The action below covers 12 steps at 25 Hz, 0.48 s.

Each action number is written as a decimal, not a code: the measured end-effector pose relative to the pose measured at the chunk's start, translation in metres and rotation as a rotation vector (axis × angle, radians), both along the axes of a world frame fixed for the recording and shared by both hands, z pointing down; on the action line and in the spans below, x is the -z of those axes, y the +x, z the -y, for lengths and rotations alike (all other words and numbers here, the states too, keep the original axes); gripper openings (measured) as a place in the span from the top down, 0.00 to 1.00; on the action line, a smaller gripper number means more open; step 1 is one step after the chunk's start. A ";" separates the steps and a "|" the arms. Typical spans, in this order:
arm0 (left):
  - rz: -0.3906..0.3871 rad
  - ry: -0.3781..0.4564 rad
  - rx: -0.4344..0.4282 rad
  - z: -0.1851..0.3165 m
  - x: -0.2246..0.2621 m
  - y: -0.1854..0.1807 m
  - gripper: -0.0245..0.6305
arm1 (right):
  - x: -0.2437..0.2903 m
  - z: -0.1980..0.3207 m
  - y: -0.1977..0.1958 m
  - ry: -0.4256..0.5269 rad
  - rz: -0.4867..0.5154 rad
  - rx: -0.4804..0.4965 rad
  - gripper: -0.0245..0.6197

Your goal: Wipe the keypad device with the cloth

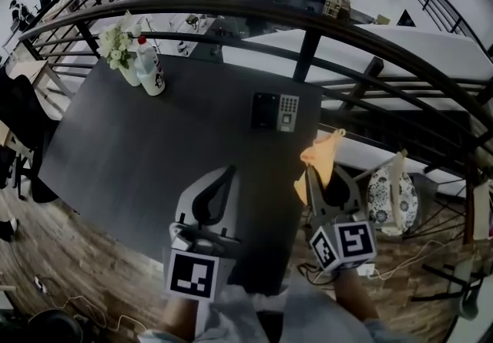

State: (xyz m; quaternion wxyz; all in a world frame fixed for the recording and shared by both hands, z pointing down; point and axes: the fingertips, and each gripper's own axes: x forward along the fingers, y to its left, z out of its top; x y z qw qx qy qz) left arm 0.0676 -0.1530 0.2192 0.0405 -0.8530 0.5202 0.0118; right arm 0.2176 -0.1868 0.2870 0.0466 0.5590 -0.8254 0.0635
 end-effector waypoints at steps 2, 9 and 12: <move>-0.005 -0.003 0.000 0.000 -0.001 0.000 0.95 | -0.001 -0.001 0.000 -0.003 -0.001 0.000 0.80; -0.008 -0.007 0.006 -0.001 -0.003 -0.003 0.95 | -0.005 -0.003 -0.001 -0.012 0.004 0.001 0.80; -0.008 -0.010 0.008 -0.001 -0.003 -0.003 0.95 | -0.004 -0.004 -0.002 -0.008 0.007 -0.001 0.80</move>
